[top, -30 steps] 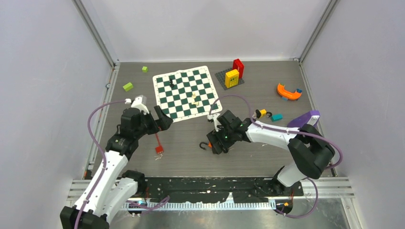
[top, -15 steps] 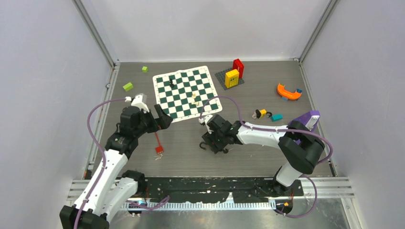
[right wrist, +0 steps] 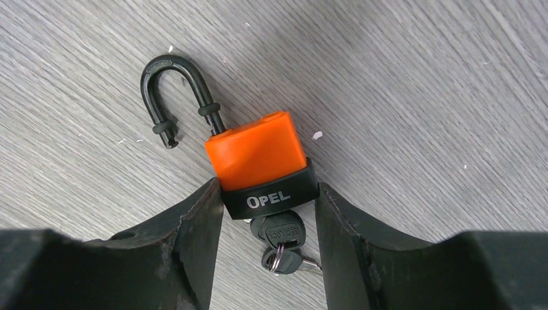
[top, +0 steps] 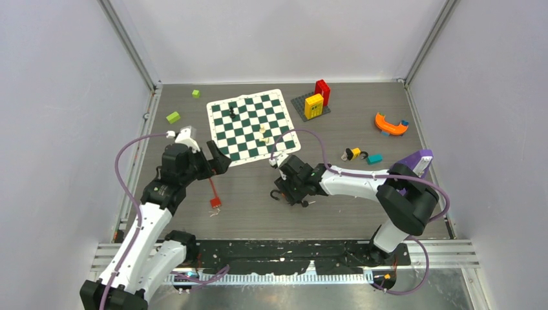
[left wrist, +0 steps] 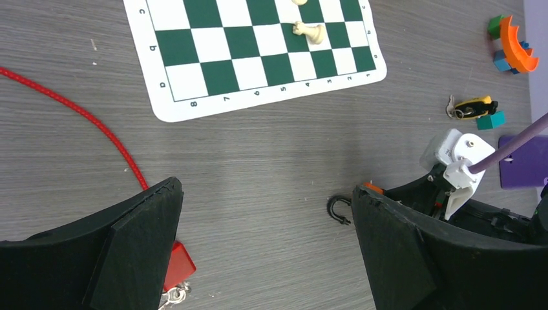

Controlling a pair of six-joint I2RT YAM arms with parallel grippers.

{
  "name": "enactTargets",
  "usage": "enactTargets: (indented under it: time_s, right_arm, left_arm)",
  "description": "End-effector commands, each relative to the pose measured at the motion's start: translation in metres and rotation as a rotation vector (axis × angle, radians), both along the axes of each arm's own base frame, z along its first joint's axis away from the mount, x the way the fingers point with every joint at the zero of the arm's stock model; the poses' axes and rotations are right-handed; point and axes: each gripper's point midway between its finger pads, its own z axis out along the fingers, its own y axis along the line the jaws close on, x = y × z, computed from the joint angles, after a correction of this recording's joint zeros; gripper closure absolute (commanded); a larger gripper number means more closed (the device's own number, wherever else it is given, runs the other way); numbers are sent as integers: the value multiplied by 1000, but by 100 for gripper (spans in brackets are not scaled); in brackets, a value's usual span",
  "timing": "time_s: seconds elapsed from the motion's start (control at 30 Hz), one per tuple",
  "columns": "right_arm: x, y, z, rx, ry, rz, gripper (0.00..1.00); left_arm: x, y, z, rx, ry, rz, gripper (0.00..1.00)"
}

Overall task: Lock with the key
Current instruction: Pick up the lock from the center of the board, then lock the lock.

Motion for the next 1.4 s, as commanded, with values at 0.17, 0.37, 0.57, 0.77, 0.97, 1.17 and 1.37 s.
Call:
enactTargets:
  time_s: [0.17, 0.37, 0.57, 0.77, 0.97, 1.17, 1.37]
  right_arm:
    - [38, 41, 71, 289, -119, -66, 93]
    - [49, 45, 99, 506, -70, -105, 92]
    - [55, 64, 142, 768, -13, -74, 90]
    - [47, 93, 204, 1057, 64, 45, 87]
    - [30, 110, 255, 1283, 127, 193, 83]
    - [15, 123, 275, 1378, 160, 267, 81]
    - [18, 136, 265, 1283, 99, 211, 78]
  left_arm:
    - [-2, -6, 42, -30, -101, -43, 0]
    - [-6, -14, 41, -48, -90, -92, 0]
    - [-14, -43, 47, -125, -115, -265, 0]
    - [-24, -66, 67, -223, -181, -407, 0]
    - [-28, -76, 95, -352, -207, -413, 0]
    - [-37, -89, 136, -535, -278, -458, 6]
    - [-41, -80, 153, -519, -301, -402, 10]
